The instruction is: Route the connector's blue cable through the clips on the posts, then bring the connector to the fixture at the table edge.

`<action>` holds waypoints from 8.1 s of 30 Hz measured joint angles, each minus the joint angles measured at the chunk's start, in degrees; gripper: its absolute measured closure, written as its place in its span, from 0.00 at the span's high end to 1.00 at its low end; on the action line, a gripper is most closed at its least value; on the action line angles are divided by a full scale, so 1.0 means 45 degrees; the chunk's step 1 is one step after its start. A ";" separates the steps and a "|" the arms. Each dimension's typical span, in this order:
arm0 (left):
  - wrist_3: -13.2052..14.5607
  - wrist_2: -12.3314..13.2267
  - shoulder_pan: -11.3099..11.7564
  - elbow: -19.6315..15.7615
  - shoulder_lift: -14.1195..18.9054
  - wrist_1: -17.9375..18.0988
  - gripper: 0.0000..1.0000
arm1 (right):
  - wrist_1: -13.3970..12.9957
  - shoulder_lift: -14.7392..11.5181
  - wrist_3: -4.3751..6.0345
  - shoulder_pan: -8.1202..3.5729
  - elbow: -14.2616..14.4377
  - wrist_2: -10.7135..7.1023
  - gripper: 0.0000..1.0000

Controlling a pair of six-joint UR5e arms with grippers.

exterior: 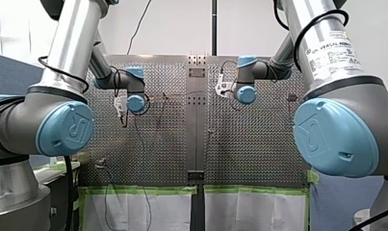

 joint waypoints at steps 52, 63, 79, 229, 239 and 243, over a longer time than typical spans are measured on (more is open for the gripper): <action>-0.0899 0.2564 -0.0226 -0.0489 0.1010 -0.3566 1.00 | 0.0590 0.0001 -0.0008 0.0123 -0.0073 -0.0121 0.00; -0.1885 0.3211 -0.0439 -0.0759 0.1914 -0.4720 1.00 | 0.0612 0.0002 -0.0025 0.0153 -0.0076 -0.0120 0.00; -0.2611 0.3658 -0.0732 -0.0964 0.2387 -0.5682 1.00 | 0.0719 0.0003 -0.0067 0.0199 -0.0076 -0.0120 0.00; 0.0740 -0.4745 -0.5315 0.3911 -0.1460 -0.4204 1.00 | 0.1099 0.0175 0.0026 0.0370 -0.0035 -0.0120 0.00; 0.0890 -0.5048 -0.5147 0.3917 -0.1470 -0.4203 1.00 | 0.1135 0.0207 0.0026 0.0370 -0.0034 -0.0121 0.00; 0.0909 -0.5074 -0.5114 0.3917 -0.1468 -0.4202 1.00 | 0.1137 0.0213 0.0026 0.0370 -0.0034 -0.0120 0.00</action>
